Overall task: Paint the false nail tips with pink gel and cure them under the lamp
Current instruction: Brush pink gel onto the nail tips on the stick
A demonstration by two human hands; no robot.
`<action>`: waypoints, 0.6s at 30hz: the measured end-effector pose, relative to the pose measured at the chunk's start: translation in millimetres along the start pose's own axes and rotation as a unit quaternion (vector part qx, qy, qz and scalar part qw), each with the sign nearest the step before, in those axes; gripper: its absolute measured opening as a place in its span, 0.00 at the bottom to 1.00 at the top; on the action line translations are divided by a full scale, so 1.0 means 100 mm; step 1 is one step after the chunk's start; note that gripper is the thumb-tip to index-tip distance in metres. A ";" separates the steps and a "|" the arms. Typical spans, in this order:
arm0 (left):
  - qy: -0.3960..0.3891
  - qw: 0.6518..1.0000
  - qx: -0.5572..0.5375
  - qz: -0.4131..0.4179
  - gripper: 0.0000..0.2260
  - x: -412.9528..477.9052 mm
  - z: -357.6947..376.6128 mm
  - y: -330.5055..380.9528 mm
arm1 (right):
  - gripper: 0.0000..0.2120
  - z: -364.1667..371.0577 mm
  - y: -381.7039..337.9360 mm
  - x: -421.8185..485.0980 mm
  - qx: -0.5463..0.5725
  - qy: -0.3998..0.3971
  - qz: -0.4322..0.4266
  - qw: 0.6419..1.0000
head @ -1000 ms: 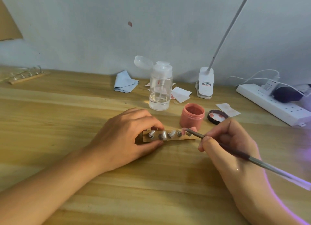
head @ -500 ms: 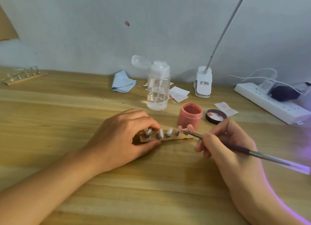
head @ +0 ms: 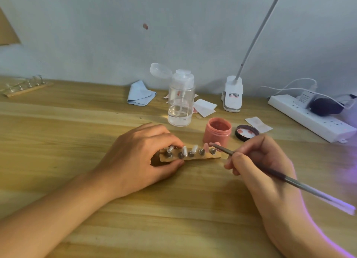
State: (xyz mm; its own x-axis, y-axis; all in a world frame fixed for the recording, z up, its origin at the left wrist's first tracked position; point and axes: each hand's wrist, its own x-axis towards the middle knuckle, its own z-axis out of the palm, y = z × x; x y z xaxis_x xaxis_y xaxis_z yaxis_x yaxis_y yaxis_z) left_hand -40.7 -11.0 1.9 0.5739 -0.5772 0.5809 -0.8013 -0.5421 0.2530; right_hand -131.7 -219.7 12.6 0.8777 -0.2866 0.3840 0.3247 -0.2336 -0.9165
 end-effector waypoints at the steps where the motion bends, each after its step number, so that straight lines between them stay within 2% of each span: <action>1: 0.009 1.000 0.004 0.003 0.10 0.00 0.00 0.01 | 0.03 0.00 -0.01 0.00 0.001 0.002 -0.007 1.000; 8: 0.045 0.999 -0.006 0.010 0.08 0.00 -0.03 0.04 | 0.03 -0.01 -0.05 -0.04 -0.051 0.002 -0.061 0.997; 18: 0.048 0.998 -0.011 0.028 0.09 -0.01 -0.03 0.03 | 0.06 0.00 -0.06 -0.03 -0.079 -0.005 -0.043 0.996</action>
State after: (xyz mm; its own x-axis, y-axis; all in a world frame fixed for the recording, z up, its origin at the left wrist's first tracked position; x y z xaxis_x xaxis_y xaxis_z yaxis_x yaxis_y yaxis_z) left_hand -44.2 -10.6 4.6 0.5102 -0.5446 0.6657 -0.8357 -0.4967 0.2341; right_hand -135.7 -217.3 16.7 0.8527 -0.2503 0.4585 0.3403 -0.3999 -0.8511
